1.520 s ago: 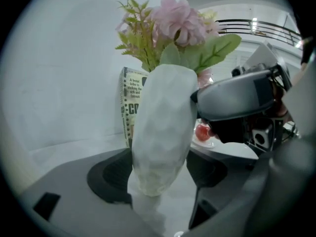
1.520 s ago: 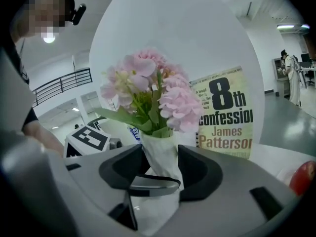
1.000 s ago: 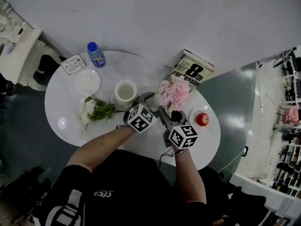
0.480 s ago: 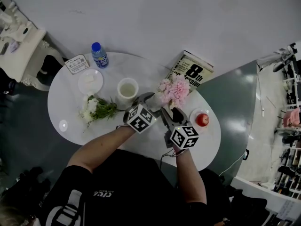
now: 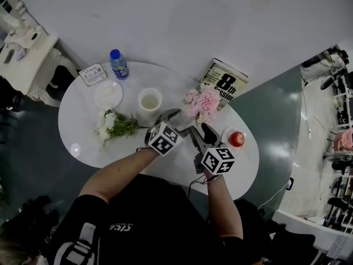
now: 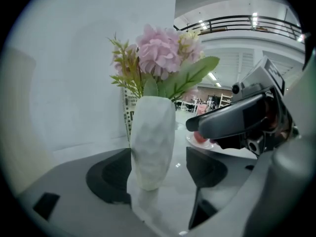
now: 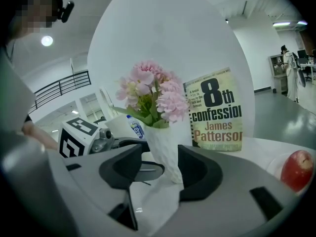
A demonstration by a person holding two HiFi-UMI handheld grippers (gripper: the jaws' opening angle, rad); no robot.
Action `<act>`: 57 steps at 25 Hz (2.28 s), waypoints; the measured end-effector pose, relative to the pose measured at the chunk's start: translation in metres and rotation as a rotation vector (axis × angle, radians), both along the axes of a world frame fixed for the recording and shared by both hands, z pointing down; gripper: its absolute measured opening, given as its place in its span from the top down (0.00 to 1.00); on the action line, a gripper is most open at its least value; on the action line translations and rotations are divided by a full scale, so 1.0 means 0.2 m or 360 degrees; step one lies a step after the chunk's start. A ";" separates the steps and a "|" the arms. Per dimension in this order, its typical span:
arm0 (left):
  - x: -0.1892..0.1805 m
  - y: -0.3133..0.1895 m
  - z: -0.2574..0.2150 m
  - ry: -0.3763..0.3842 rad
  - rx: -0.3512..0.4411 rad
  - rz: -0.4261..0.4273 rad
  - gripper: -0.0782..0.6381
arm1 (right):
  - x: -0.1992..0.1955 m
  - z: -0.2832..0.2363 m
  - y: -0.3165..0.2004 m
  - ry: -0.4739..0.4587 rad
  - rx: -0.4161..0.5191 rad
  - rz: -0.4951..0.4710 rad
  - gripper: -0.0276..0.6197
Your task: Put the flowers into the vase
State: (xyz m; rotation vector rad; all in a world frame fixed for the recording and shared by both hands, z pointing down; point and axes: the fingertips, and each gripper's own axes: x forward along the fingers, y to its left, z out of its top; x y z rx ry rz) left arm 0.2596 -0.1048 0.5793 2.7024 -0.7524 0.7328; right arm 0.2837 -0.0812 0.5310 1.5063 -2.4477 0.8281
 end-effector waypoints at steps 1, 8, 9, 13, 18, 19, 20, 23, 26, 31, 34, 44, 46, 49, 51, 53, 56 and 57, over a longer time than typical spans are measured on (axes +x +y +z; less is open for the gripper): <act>0.00 0.00 0.00 0.0000 0.0002 -0.0010 0.41 | 0.00 0.00 0.01 -0.0005 0.0003 -0.0001 0.61; -0.02 0.04 -0.02 -0.0014 0.0006 -0.0055 0.41 | 0.03 -0.05 0.05 -0.0032 0.0048 0.0003 0.61; -0.03 0.05 -0.02 -0.0020 0.0009 -0.0065 0.41 | 0.03 -0.05 0.05 -0.0039 0.0051 0.0000 0.61; -0.04 0.08 -0.04 -0.0024 0.0003 -0.0104 0.42 | 0.06 -0.06 0.08 -0.0070 0.0062 -0.0016 0.61; -0.07 0.12 -0.10 -0.0005 0.0025 -0.0134 0.50 | 0.06 -0.11 0.12 -0.0093 0.0100 -0.0054 0.61; -0.08 0.13 -0.11 -0.0002 0.0029 -0.0140 0.51 | 0.06 -0.13 0.13 -0.0095 0.0109 -0.0064 0.61; -0.09 0.14 -0.13 0.0003 0.0032 -0.0148 0.53 | 0.06 -0.15 0.14 -0.0098 0.0117 -0.0077 0.61; -0.15 0.18 -0.19 0.0030 0.0036 -0.0173 0.60 | 0.03 -0.21 0.17 -0.0100 0.0139 -0.0118 0.62; -0.21 0.22 -0.24 0.0057 0.0021 -0.0180 0.64 | -0.03 -0.26 0.20 -0.0087 0.0153 -0.0159 0.64; -0.34 0.28 -0.32 0.0152 -0.0041 -0.0178 0.71 | -0.17 -0.29 0.24 -0.0073 0.0144 -0.0181 0.67; -0.44 0.31 -0.40 0.0224 -0.0071 -0.0166 0.76 | -0.25 -0.32 0.25 -0.0076 0.0153 -0.0147 0.70; -0.88 0.42 -0.54 0.0336 -0.0121 -0.0117 0.83 | -0.61 -0.41 0.31 -0.0034 0.0209 -0.0039 0.82; -0.96 0.43 -0.56 0.0362 -0.0113 -0.0102 0.84 | -0.69 -0.43 0.33 -0.0038 0.0220 -0.0027 0.85; -1.08 0.47 -0.59 0.0396 -0.0098 -0.0083 0.85 | -0.78 -0.48 0.37 -0.0078 0.0221 0.0016 0.87; -1.14 0.48 -0.63 0.0415 -0.0072 -0.0090 0.85 | -0.83 -0.52 0.39 -0.0083 0.0232 0.0034 0.88; -1.20 0.51 -0.66 0.0442 -0.0050 -0.0118 0.86 | -0.86 -0.55 0.41 -0.0059 0.0247 0.0022 0.88; -1.26 0.52 -0.73 0.0489 0.0003 -0.0169 0.87 | -0.88 -0.59 0.44 -0.0012 0.0293 -0.0038 0.89; -1.27 0.52 -0.75 0.0498 0.0026 -0.0186 0.87 | -0.88 -0.60 0.45 0.0002 0.0308 -0.0064 0.89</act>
